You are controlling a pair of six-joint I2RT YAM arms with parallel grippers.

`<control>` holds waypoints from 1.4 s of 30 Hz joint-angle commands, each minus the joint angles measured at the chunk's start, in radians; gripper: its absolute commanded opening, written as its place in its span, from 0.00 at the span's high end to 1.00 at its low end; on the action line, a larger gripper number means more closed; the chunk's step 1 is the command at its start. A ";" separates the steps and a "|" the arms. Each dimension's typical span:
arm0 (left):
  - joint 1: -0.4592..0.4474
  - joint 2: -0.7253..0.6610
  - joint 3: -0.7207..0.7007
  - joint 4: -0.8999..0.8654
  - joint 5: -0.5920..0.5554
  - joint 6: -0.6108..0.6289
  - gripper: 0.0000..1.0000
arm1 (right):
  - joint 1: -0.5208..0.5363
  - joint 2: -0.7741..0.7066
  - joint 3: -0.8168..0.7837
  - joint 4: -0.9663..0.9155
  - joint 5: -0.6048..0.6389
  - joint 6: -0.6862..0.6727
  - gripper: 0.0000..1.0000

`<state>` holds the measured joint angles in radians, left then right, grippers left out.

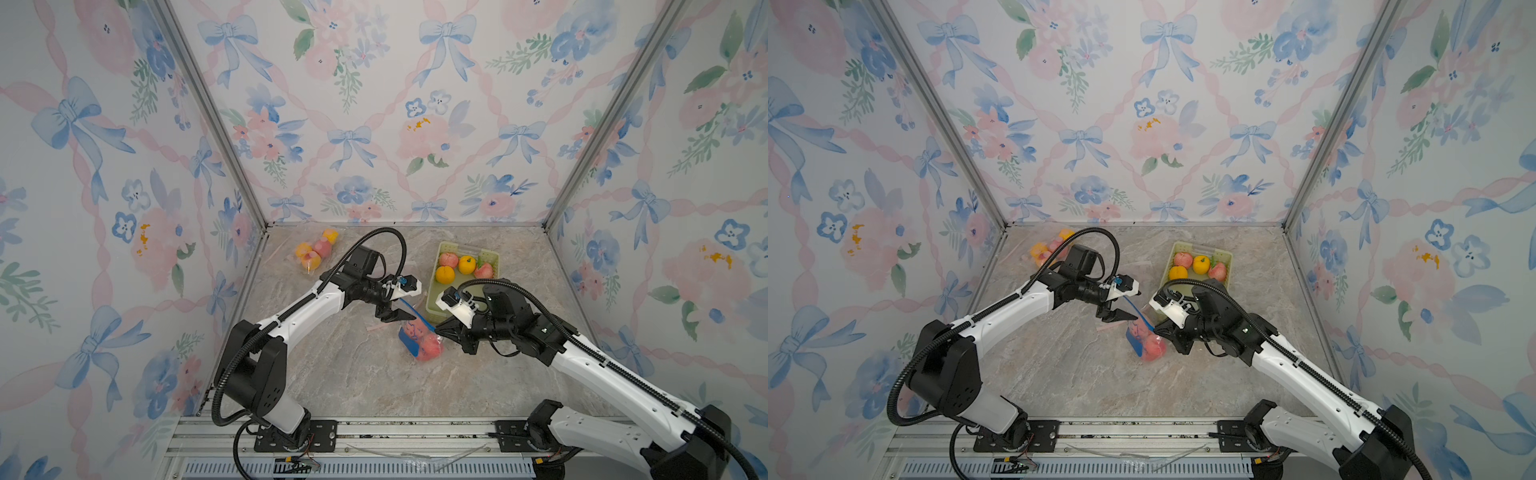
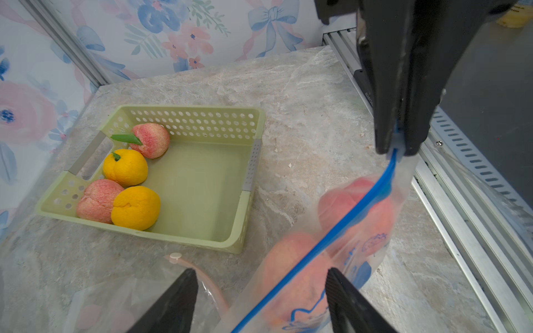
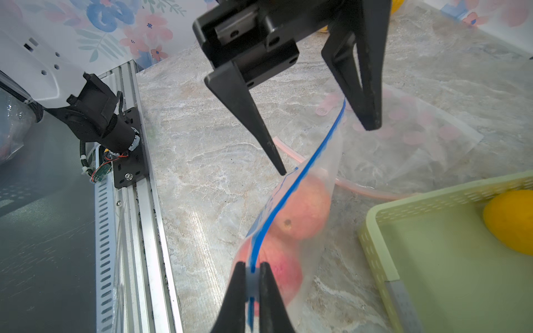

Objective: Place the peach in a zip-top bag and seal the zipper
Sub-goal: Pick up the zipper food storage bag at the center of the board, then place the zipper food storage bag at the center of the board.

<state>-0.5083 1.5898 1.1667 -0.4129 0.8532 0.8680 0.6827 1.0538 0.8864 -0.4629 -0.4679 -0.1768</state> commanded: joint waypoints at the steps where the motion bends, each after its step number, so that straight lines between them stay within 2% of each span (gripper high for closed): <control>1: -0.023 0.058 0.037 -0.053 0.010 0.049 0.29 | 0.006 0.012 0.043 -0.024 -0.011 -0.018 0.96; 3: -0.037 0.090 0.055 -0.071 -0.015 0.051 0.31 | 0.006 0.016 0.046 -0.028 -0.008 -0.021 0.96; 9: -0.043 0.127 0.107 -0.093 -0.047 0.036 0.85 | 0.005 0.006 0.032 -0.021 0.025 -0.014 0.96; 12: -0.043 0.092 0.116 -0.095 -0.084 0.004 1.00 | 0.003 -0.014 0.014 -0.009 0.055 0.001 0.94; 15: -0.043 0.031 0.113 -0.094 -0.150 -0.072 1.00 | 0.000 -0.042 0.001 0.007 0.108 0.031 0.89; 17: -0.040 -0.013 0.116 -0.099 -0.212 -0.180 1.00 | -0.001 -0.056 0.000 0.011 0.168 0.064 0.83; 22: 0.006 -0.116 0.122 -0.172 -0.361 -0.480 1.00 | -0.005 -0.057 0.058 -0.047 0.261 0.160 0.55; 28: 0.134 -0.244 0.103 -0.216 -0.471 -0.806 1.00 | -0.006 -0.080 0.118 -0.051 0.363 0.315 0.31; 30: 0.181 -0.277 0.107 -0.253 -0.507 -0.857 1.00 | -0.008 -0.089 0.121 -0.042 0.432 0.381 0.28; 34: 0.231 -0.310 0.140 -0.355 -0.662 -0.894 1.00 | -0.011 -0.080 0.122 -0.060 0.515 0.464 0.28; 38: 0.337 -0.300 0.139 -0.442 -0.684 -0.875 1.00 | -0.010 -0.042 0.120 -0.111 0.567 0.509 0.31; 42: 0.444 -0.264 0.100 -0.457 -0.652 -0.851 1.00 | 0.005 -0.008 0.132 -0.167 0.595 0.522 0.33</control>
<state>-0.1017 1.3052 1.2861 -0.8104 0.2138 0.0280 0.6781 1.0340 0.9855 -0.5594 0.0700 0.3019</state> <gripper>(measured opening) 0.048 0.676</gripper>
